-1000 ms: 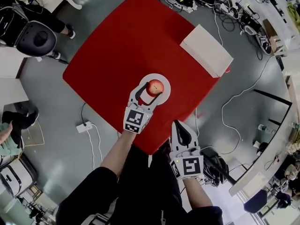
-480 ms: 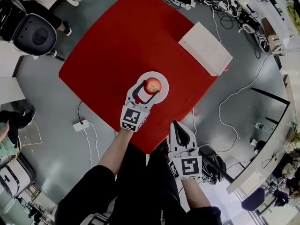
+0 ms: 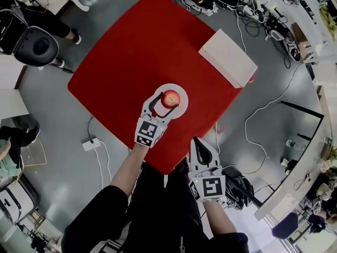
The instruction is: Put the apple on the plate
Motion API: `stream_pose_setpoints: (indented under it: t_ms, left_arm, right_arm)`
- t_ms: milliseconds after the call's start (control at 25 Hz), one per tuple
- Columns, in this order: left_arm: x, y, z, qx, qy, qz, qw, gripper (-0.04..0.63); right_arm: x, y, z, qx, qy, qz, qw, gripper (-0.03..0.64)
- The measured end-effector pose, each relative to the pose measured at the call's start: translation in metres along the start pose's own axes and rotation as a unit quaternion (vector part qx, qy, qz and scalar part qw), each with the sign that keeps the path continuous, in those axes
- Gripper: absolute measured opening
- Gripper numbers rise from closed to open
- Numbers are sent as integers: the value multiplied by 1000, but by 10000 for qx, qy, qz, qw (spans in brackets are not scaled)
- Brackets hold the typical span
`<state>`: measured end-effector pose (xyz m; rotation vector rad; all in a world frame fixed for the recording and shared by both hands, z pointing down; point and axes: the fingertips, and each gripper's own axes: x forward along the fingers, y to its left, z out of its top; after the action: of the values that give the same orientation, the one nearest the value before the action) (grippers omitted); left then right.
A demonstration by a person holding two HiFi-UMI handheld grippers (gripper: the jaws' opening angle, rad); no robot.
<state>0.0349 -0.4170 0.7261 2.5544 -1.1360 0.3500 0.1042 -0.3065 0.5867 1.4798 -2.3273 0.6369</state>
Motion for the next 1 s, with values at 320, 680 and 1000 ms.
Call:
stream_pose_setpoints:
  t_ms: [320,680,1000]
  left_arm:
    - [0,-6,2,136,-16,10,9999,319]
    - [2,-3,5,203,43,10,9998,321]
    - [-7,-7,16,272,-11,-24,9996,319]
  right_arm:
    - [-4,2,-4,10,5,6,10000,11]
    - [-7,1,-4,1,-2,13,10000,11]
    - [-3,1,-9,-16,41,182,9998,12]
